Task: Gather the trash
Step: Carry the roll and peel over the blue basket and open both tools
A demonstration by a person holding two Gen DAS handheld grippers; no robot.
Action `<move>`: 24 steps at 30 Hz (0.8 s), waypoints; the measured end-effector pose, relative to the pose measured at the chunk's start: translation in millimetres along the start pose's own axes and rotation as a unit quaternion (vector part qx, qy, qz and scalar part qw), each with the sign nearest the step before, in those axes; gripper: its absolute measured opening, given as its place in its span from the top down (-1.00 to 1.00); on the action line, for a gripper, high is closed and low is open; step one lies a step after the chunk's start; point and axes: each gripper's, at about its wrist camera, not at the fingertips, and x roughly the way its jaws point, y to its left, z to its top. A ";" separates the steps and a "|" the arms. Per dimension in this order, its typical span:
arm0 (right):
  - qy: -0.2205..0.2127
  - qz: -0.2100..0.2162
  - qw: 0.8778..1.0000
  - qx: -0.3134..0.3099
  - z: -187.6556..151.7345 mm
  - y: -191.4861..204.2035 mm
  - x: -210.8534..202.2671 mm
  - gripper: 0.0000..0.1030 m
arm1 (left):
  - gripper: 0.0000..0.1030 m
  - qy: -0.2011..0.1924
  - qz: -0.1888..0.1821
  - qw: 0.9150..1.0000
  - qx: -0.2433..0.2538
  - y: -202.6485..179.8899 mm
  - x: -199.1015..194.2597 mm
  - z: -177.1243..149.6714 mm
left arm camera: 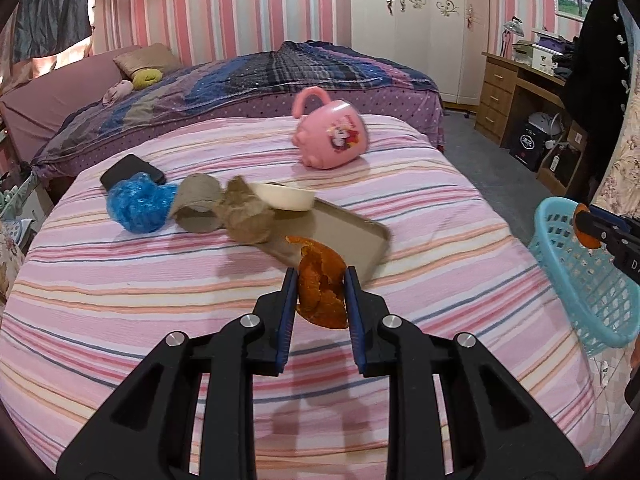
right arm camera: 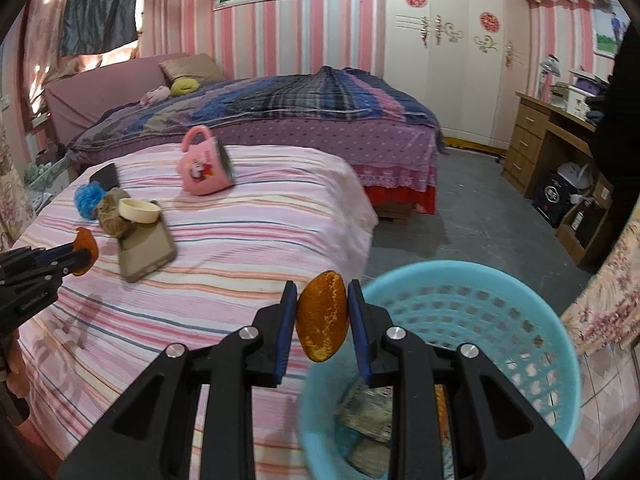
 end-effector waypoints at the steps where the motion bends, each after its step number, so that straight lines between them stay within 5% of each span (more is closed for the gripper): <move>1: 0.000 -0.003 1.000 0.003 -0.7 -4.7 -1.5 0.48 | 0.56 0.001 -0.002 1.000 0.001 -5.1 0.1 -0.5; 15: 0.004 -0.081 0.995 0.061 -23.0 -113.8 -27.6 0.48 | 0.56 -0.021 -0.035 0.999 0.036 -86.4 -5.8 6.4; 24: 0.019 -0.092 0.993 0.071 -36.1 -151.1 -26.7 0.48 | 0.56 -0.029 -0.086 0.995 0.051 -155.9 1.2 4.1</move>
